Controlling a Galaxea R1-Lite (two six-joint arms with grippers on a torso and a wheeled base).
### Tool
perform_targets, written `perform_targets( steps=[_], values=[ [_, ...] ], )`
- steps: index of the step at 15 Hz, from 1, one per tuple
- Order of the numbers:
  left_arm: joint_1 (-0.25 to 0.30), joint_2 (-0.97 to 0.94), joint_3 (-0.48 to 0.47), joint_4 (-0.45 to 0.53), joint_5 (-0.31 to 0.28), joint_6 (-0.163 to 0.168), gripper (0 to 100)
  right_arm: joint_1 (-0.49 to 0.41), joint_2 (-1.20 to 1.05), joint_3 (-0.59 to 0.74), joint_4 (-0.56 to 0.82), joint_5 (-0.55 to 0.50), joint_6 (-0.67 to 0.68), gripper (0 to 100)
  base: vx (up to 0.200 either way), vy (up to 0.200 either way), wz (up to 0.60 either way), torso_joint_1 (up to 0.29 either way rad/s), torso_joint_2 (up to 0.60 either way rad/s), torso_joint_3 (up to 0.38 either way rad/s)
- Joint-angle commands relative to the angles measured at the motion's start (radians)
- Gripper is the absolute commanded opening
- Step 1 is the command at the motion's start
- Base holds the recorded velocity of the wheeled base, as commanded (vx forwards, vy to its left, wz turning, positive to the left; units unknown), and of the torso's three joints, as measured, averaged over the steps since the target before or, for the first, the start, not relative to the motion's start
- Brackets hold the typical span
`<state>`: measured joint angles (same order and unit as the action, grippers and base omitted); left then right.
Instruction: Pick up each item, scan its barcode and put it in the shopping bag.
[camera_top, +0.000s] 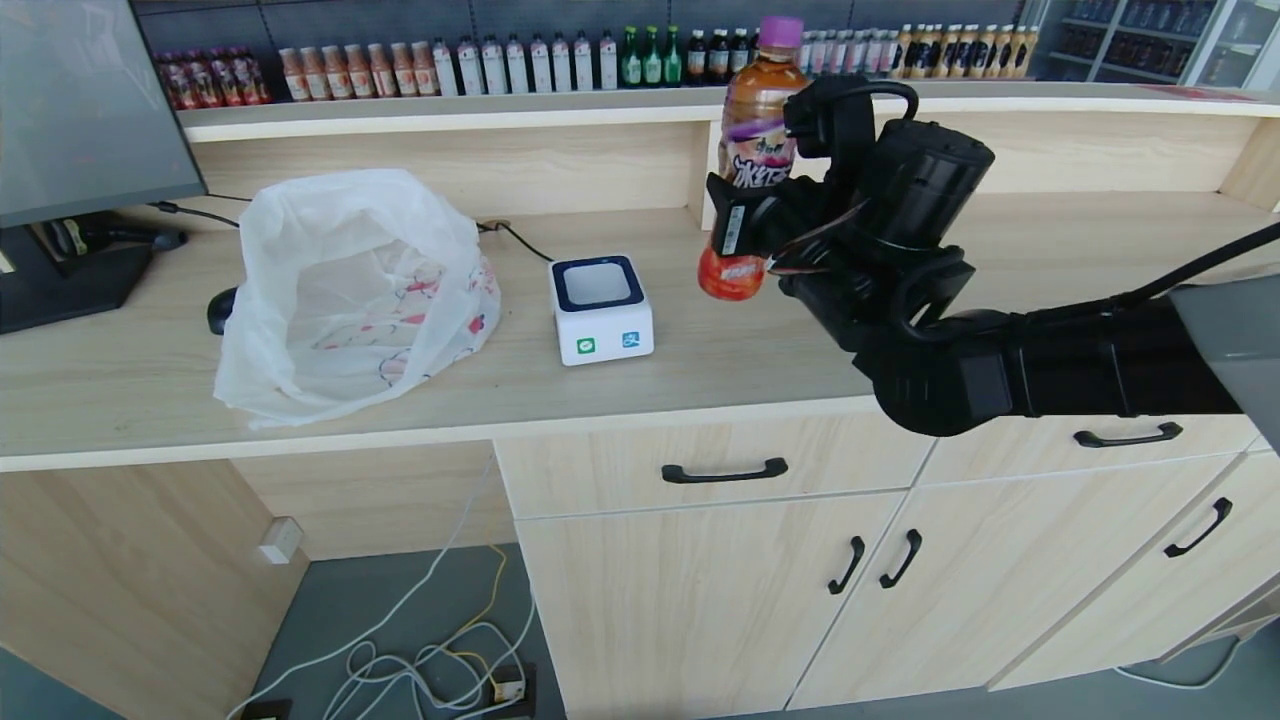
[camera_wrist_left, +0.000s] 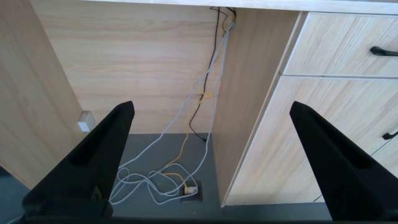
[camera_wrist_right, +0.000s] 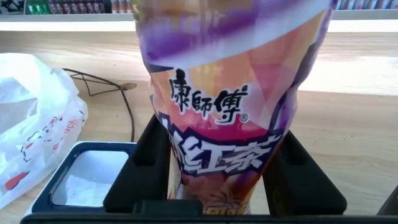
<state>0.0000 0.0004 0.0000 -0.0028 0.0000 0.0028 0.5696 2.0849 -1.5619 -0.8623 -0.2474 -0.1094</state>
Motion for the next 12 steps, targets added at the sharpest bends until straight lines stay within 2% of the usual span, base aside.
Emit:
perform_targets(
  steps=[1,4,8,12],
  values=[
    [0.000,0.000,0.000,0.000,0.000,0.000,100,0.035,-0.085,0.060,-0.004,-0.004,-0.001,0,0.000,0.000,0.00,0.000,0.00,0.000],
    [0.000,0.000,0.000,0.000,0.000,0.000,100,0.052,-0.166,0.177,-0.023,-0.010,0.008,0,0.000,0.000,0.00,0.000,0.00,0.000],
    [0.000,0.000,0.000,0.000,0.000,0.000,100,0.055,-0.279,0.436,-0.170,-0.024,0.013,0,0.000,0.000,0.00,0.000,0.00,0.000],
    [0.000,0.000,0.000,0.000,0.000,0.000,100,0.067,-0.379,0.640,-0.251,-0.026,0.011,0,0.000,0.000,0.00,0.000,0.00,0.000]
  ],
)
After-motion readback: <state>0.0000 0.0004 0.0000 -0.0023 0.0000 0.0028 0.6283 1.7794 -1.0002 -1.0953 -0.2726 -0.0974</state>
